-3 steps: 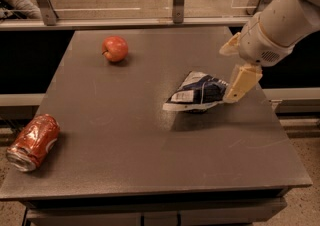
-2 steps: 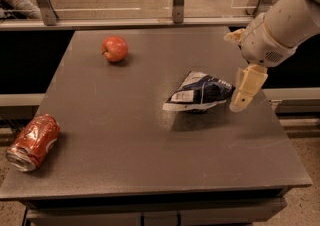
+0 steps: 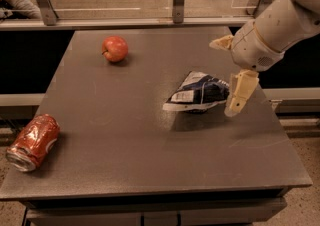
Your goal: Move blue chip bag near apple
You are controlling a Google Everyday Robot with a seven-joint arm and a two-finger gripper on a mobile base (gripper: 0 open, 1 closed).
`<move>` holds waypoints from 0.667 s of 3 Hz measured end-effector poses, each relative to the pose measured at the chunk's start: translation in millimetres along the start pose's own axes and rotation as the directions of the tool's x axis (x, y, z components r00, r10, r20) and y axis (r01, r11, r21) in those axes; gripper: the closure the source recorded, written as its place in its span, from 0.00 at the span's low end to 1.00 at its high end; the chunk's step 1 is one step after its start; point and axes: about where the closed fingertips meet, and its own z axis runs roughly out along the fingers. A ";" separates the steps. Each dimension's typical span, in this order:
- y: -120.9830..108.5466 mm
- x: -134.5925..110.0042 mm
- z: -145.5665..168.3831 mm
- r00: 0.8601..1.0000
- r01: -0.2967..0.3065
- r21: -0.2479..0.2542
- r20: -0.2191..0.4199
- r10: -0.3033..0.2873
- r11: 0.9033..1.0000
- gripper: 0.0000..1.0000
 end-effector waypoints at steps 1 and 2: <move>0.1 -1.0 -0.3 1.000 0.001 0.001 0.000 -0.001 1.000 0.18; 0.5 -2.3 -0.1 1.000 0.003 0.001 -0.001 -0.003 1.000 0.42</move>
Offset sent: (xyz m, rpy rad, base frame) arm -0.0003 0.0007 0.0006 -0.0005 -0.0014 0.0004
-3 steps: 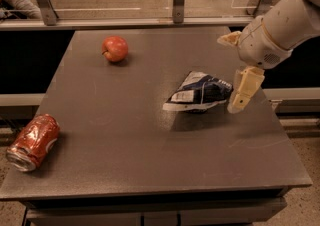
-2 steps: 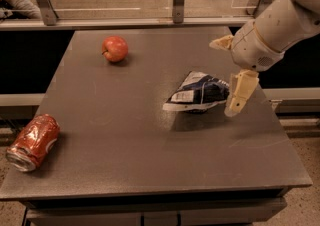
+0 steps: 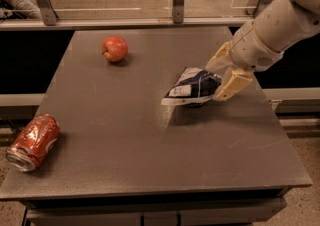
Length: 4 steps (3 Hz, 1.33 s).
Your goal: Move blue chip bag near apple
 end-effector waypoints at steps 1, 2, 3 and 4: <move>0.3 -1.3 0.2 1.000 0.002 0.000 0.000 -0.002 1.000 0.65; 0.6 -2.5 0.3 1.000 0.004 -0.001 0.000 -0.004 1.000 0.87; 0.2 -3.6 -0.9 1.000 0.000 0.000 0.010 0.000 1.000 1.00; -6.6 -4.5 -16.5 0.998 -0.003 0.066 0.059 -0.001 0.998 1.00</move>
Offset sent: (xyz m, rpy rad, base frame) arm -0.0004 0.0011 0.0003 -0.0007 -0.0006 0.0020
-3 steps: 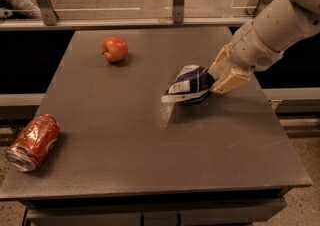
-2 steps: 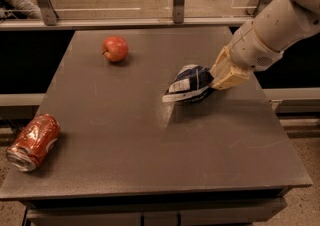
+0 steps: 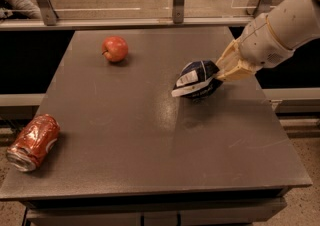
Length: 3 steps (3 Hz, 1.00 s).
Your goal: Move blue chip bag near apple
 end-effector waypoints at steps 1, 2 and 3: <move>-12.2 -2.2 -26.2 0.997 0.023 0.116 0.067 -0.031 0.993 1.00; -30.3 -1.0 -37.1 0.993 0.057 0.187 0.090 -0.075 0.981 1.00; -54.1 -0.1 -30.5 0.993 0.089 0.230 0.050 -0.103 0.969 1.00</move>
Offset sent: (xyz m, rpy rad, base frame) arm 0.0371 -0.0271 0.0587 0.1305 -0.2906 0.0155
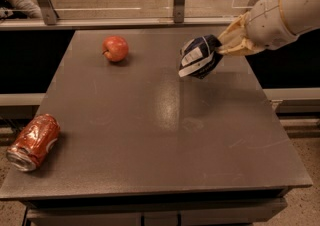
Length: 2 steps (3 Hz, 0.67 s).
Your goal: Move blue chip bag near apple
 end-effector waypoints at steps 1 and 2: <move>-22.4 4.5 17.0 0.999 0.028 0.045 -0.045 -0.026 0.999 1.00; -51.3 1.8 44.5 0.997 0.052 0.104 -0.056 -0.047 0.993 1.00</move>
Offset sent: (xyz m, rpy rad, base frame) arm 0.0886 0.0257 -0.0021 -0.0424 -0.1685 -0.0648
